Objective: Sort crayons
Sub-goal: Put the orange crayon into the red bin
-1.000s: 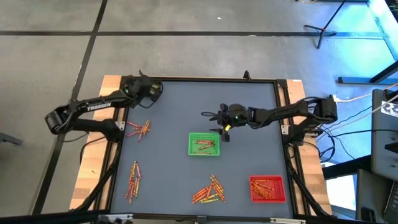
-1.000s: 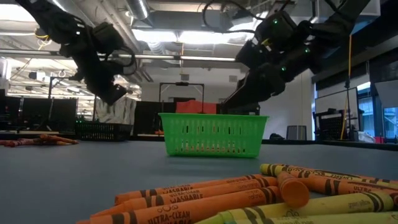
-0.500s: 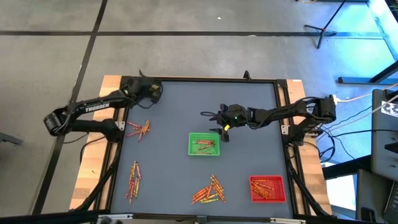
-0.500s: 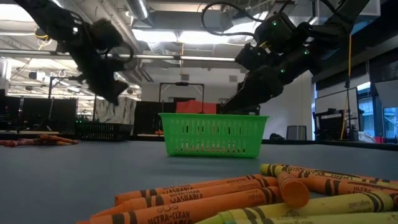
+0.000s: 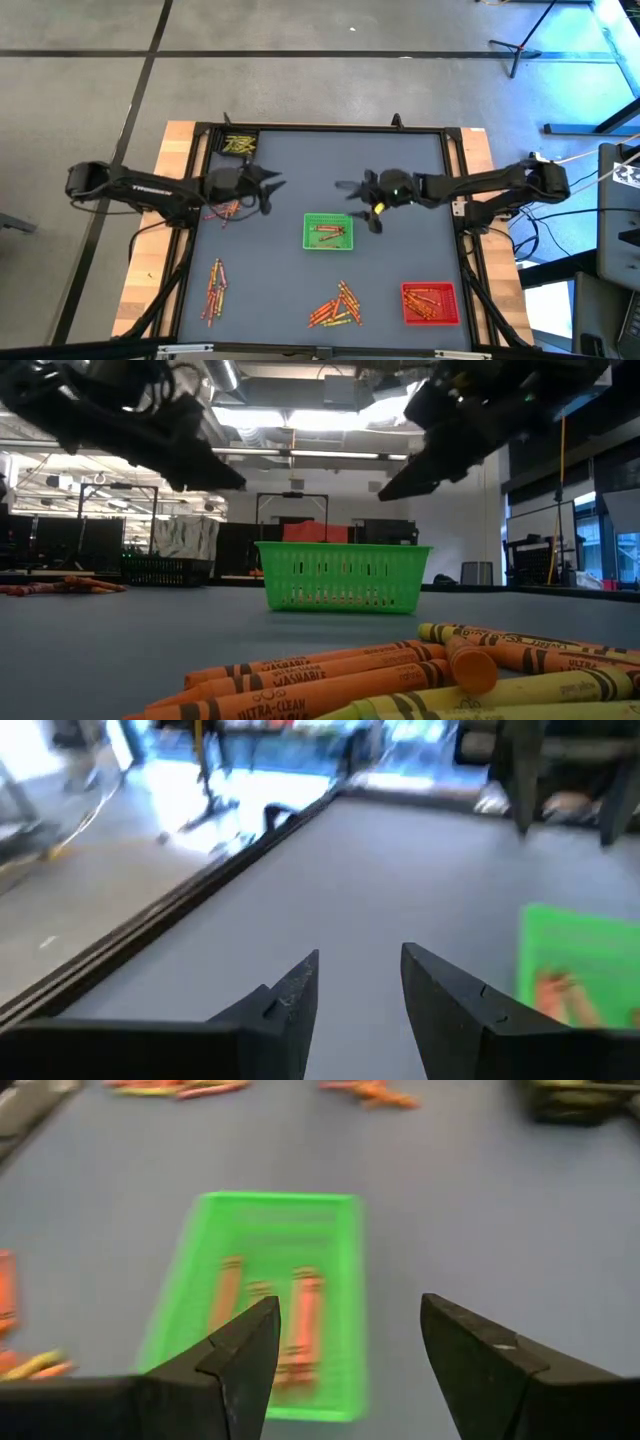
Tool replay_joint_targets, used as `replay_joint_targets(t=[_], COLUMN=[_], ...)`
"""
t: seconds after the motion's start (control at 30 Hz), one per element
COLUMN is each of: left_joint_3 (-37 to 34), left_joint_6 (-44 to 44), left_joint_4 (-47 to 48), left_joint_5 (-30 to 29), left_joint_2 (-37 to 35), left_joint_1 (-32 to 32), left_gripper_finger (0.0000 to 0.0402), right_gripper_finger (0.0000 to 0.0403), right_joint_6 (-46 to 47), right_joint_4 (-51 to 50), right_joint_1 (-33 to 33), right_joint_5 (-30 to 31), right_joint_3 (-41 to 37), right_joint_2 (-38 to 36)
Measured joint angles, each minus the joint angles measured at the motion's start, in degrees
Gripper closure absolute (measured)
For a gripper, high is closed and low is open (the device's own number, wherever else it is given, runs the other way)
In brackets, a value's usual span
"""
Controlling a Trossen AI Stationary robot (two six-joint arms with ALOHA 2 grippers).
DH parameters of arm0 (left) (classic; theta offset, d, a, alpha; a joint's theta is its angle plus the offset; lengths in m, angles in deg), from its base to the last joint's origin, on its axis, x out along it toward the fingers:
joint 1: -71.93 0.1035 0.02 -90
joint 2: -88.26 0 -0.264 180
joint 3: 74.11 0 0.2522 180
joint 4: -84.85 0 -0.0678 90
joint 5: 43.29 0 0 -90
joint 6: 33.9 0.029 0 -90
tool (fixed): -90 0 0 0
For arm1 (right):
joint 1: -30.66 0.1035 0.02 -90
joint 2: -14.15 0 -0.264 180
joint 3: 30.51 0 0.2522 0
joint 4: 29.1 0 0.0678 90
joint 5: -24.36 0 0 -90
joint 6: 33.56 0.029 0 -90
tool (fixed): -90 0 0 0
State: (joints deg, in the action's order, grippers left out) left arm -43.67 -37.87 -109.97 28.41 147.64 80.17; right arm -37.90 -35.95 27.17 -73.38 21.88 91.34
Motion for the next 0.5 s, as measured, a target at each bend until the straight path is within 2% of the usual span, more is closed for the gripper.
replay_joint_targets(t=[0.1, 0.23, 0.5], left_joint_3=[-3.8, -6.1, -6.5], left_joint_6=[-0.4, -3.0, -8.2], left_joint_4=[-10.3, -13.8, -18.9], left_joint_5=[-0.2, -1.1, -8.3], left_joint_2=[1.3, 4.4, 13.5], left_joint_1=[-3.7, -7.7, -17.2], left_gripper_finger=[0.0274, 0.0274, 0.0274], right_gripper_finger=[0.0165, 0.0165, 0.0165], right_joint_6=[2.8, 7.3, 21.0], right_joint_4=[-1.9, -2.2, -3.3], right_joint_1=[5.0, 12.1, 24.8], right_joint_5=[-0.4, -0.2, 9.9], right_joint_3=[0.0, -0.1, 2.6], right_joint_2=[0.3, 0.8, 2.5])
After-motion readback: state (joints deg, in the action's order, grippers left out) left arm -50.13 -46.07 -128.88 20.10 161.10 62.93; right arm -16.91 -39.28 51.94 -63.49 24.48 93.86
